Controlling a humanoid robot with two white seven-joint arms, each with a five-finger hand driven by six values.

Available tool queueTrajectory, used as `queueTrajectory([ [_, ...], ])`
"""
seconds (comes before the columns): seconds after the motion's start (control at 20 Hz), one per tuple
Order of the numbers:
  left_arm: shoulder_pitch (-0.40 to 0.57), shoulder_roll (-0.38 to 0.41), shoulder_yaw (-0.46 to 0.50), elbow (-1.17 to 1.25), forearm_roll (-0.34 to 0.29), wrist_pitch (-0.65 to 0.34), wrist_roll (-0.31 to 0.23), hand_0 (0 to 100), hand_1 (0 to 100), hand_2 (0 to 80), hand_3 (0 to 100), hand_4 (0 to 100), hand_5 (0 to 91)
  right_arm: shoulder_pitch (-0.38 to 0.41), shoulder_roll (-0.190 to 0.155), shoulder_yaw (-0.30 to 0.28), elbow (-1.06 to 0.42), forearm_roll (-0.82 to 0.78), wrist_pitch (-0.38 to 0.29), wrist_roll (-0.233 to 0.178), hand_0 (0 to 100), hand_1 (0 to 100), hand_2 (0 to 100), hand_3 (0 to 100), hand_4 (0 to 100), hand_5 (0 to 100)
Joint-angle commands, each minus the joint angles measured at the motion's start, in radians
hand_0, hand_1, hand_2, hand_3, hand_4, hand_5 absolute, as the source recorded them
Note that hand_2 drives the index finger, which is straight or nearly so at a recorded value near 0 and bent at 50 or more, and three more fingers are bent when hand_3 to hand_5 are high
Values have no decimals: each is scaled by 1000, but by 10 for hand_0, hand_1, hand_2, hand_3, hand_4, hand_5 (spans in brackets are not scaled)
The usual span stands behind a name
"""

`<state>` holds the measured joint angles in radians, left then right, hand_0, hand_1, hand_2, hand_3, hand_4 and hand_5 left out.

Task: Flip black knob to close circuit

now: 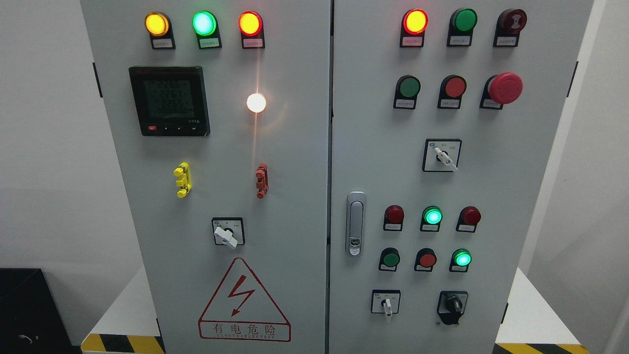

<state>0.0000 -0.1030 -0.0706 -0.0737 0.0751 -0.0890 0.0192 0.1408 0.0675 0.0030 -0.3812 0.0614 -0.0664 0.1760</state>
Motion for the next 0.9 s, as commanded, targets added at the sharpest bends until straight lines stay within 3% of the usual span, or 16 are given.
queueTrajectory([
  [0.0, 6, 0, 0, 0, 0, 0, 1, 120, 556, 0, 0, 0, 0, 3, 3, 22, -218, 139, 11, -32, 0, 108, 0, 19, 0, 0],
  [0.4, 6, 0, 0, 0, 0, 0, 1, 120, 556, 0, 0, 0, 0, -7, 5, 3, -450, 291, 54, -56, 0, 104, 72, 110, 83, 0],
  [0.65, 6, 0, 0, 0, 0, 0, 1, 120, 556, 0, 0, 0, 0, -4, 44, -60, -619, 477, 51, -58, 0, 104, 129, 190, 183, 20],
  [0.8, 6, 0, 0, 0, 0, 0, 1, 120, 556, 0, 0, 0, 0, -1, 49, -67, -708, 570, 53, -64, 0, 109, 220, 329, 357, 183],
  [0.85, 6, 0, 0, 0, 0, 0, 1, 120, 556, 0, 0, 0, 0, -3, 49, -70, -732, 589, 54, -73, 0, 110, 263, 404, 407, 287],
])
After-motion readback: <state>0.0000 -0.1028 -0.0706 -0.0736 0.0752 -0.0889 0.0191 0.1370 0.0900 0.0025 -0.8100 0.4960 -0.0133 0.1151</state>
